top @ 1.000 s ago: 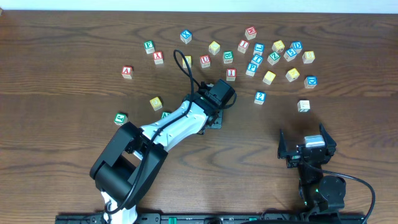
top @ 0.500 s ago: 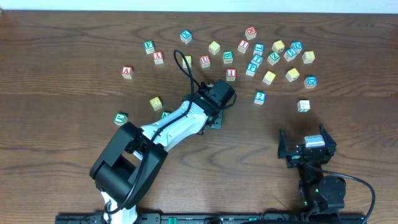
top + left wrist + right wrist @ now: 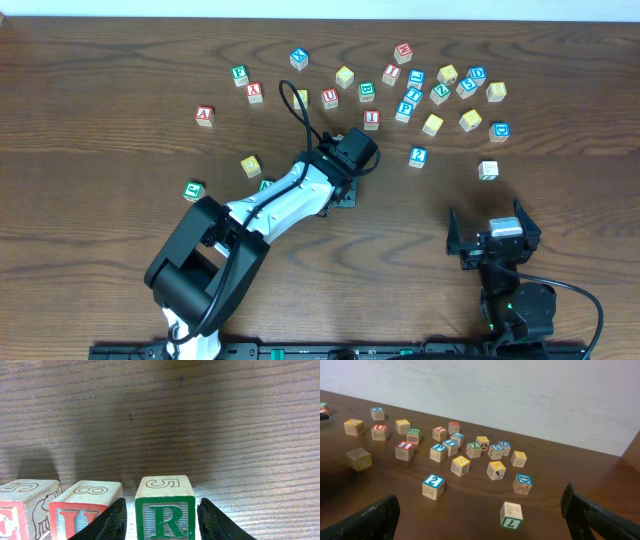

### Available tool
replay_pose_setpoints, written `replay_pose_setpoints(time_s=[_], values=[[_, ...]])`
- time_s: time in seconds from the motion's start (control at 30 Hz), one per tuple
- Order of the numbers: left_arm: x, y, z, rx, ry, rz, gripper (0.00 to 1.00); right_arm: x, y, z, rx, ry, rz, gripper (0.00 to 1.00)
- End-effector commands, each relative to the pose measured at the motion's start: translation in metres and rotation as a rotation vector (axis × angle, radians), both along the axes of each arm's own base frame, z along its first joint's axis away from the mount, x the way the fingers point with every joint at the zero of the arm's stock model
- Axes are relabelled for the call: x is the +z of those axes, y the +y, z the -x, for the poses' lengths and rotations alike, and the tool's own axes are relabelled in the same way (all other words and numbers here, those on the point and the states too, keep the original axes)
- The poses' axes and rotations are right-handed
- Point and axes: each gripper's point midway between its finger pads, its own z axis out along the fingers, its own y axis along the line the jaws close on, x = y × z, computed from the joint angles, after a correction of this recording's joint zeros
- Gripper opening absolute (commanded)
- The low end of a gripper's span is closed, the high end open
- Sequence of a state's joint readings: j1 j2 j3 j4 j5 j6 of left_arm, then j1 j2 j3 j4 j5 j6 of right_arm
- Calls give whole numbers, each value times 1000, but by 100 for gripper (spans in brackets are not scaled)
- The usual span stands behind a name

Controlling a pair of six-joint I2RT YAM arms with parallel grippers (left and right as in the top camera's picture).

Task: Spell out NEURIPS
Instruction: 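Lower the R block onto the table right of U, then open the left gripper, release R, and pull the arm back left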

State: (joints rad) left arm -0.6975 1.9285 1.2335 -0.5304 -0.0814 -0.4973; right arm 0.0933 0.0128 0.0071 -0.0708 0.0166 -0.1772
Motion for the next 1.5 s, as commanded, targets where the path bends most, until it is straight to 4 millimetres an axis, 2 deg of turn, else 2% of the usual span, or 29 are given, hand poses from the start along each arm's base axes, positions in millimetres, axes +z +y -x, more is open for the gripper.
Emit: replay_pose_setpoints(time_s=[0.0, 0.37, 0.57, 0.73, 1.03, 1.23, 1.37, 1.47], values=[[9, 0, -1, -3, -22, 2, 45, -1, -2, 0, -8, 1, 7, 99], [29, -10, -12, -7, -67, 38, 45, -1, -2, 0, -7, 1, 7, 99], [49, -16, -20, -16, -110, 69, 45, -1, -2, 0, -7, 1, 7, 99], [72, -16, -22, -28, -156, 96, 45, -1, -2, 0, -8, 1, 7, 99], [136, -15, -21, -48, -280, 180, 46, -1, -2, 0, -8, 1, 7, 99], [175, 2, -26, -23, -374, 209, 49, -1, -2, 0, -8, 1, 7, 99], [184, 19, -29, 13, -384, 206, 50, -1, -2, 0, -8, 1, 7, 99], [182, 33, -31, 25, -374, 180, 50, -1, -2, 0, -8, 1, 7, 99]])
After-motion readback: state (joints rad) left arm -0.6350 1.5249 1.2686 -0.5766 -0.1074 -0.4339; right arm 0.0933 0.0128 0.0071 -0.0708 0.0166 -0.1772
